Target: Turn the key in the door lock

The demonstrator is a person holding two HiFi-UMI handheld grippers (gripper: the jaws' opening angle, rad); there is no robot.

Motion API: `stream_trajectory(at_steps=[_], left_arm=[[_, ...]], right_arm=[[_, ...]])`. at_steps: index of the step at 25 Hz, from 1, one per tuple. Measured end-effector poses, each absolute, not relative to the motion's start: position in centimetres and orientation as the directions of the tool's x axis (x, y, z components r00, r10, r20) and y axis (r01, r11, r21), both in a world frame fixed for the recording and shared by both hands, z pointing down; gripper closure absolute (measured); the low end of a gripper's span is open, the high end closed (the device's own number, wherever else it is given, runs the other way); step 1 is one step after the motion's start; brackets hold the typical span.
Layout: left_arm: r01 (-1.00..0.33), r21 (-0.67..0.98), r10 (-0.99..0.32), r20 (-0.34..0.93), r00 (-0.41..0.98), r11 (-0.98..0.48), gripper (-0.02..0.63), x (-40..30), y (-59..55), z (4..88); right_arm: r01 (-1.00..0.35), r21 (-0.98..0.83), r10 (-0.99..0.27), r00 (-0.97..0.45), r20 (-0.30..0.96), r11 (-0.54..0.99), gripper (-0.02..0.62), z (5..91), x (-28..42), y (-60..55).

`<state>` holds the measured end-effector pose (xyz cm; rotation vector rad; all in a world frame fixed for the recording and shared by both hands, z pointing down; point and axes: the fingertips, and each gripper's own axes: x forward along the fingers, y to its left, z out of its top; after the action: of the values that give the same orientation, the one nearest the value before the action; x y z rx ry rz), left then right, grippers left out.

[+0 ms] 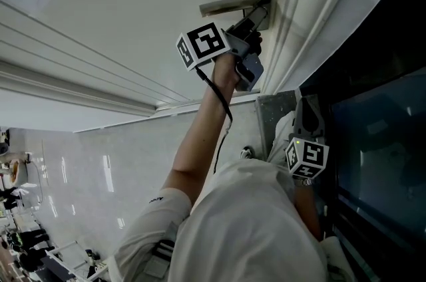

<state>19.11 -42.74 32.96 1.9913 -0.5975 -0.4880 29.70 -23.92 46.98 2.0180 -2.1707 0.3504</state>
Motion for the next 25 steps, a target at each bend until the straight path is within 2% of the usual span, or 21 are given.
stream_trajectory(at_steps=[11, 25], left_arm=[[-0.172, 0.901, -0.596, -0.111, 0.795, -0.398, 0.543, 19.0, -42.9, 33.0], [-0.373, 0.79, -0.563, 0.043, 0.825, -0.486, 0.534, 19.3, -42.8, 32.9]], right_arm=[[-0.997, -0.062, -0.962, -0.057, 0.268, 0.042, 0.603, 46.9, 30.7, -23.4], [-0.995, -0.093, -0.964, -0.062, 0.26, 0.039, 0.603, 47.3, 30.9, -23.4]])
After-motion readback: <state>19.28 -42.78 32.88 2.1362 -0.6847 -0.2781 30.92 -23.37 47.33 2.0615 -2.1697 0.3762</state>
